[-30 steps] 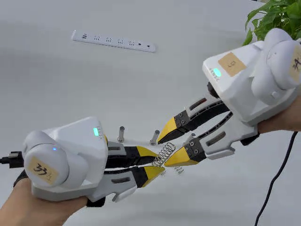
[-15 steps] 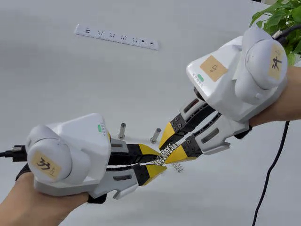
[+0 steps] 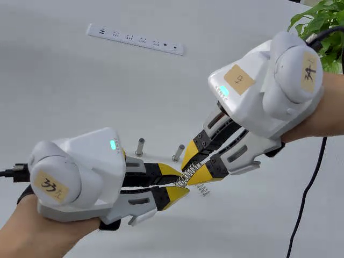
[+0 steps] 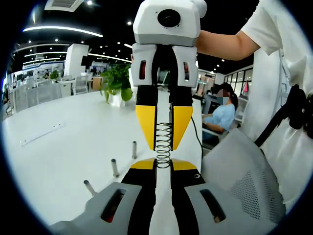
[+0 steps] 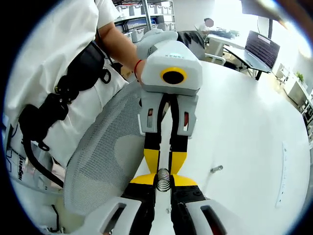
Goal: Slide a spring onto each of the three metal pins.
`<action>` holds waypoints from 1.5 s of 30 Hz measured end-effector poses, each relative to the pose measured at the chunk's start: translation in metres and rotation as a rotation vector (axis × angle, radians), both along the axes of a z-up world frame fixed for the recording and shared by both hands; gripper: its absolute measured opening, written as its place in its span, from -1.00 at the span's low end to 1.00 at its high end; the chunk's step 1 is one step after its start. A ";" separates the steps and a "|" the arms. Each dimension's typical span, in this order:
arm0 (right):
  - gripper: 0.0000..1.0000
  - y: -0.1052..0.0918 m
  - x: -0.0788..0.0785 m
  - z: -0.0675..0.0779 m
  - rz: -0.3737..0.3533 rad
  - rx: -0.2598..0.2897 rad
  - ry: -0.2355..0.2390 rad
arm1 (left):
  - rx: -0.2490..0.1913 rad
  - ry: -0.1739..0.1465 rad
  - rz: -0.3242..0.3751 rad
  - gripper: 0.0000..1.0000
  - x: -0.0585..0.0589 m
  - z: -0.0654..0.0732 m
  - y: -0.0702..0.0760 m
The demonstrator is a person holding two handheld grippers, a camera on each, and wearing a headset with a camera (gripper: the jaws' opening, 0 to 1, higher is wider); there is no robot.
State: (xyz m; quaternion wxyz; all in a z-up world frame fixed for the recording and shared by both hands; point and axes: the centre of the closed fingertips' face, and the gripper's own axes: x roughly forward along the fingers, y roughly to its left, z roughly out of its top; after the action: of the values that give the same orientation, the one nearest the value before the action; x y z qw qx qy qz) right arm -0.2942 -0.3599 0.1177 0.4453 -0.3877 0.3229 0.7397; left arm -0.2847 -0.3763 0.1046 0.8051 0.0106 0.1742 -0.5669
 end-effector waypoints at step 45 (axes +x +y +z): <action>-0.86 0.041 0.063 0.000 -0.143 -0.038 -0.137 | 0.118 -0.067 0.248 -0.01 0.030 -0.032 0.100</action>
State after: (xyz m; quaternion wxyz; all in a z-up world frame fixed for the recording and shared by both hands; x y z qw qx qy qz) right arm -0.2315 -0.3194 0.1181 0.5104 -0.4217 0.3325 0.6716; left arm -0.2548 -0.2764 0.0729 0.8724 0.0553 0.1800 -0.4510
